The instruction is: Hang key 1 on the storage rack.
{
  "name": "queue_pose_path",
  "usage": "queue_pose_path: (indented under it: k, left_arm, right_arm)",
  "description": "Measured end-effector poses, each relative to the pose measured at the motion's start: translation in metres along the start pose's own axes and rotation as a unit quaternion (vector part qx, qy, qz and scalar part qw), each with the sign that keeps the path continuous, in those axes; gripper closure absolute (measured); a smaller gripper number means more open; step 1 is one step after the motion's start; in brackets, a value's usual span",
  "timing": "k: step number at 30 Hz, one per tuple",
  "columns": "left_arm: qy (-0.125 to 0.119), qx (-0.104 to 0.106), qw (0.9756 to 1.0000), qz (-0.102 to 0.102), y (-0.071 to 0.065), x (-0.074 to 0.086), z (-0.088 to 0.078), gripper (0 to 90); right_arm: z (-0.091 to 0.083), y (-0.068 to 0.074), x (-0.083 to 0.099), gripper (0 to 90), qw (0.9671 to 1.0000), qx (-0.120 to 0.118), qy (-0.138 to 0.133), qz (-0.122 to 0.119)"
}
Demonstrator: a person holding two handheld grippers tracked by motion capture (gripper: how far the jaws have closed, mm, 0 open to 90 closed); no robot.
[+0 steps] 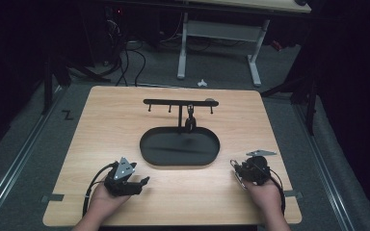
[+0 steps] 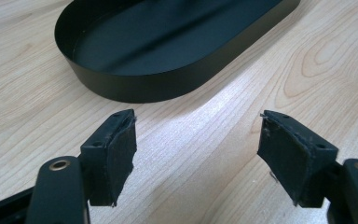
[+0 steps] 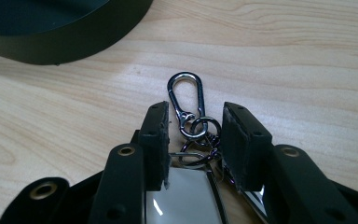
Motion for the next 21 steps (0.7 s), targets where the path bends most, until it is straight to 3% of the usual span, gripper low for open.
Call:
queue_pose_path:
  k: [13, 21]
  left_arm:
    - [-0.001, 0.002, 1.0000, 0.007, -0.002, -0.002, 0.001, 28.1]
    - [0.001, 0.000, 1.0000, 0.007, -0.004, -0.002, -0.001, 28.1]
  right_arm:
    - [-0.009, 0.011, 0.016, 62.0, 0.9996, 0.002, 0.009, -0.026]
    - [-0.016, 0.016, 0.027, 61.9, 0.9994, -0.005, 0.016, -0.029]
Point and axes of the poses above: each handheld gripper's, and its own axes: z roughly forward along the jaws, x roughly out of its underside, y roughly to its left, the point moved 5 cm from there along z, roughly forward along the jaws, and after that the axes turned 15 degrees about z, right-handed, at the moved point
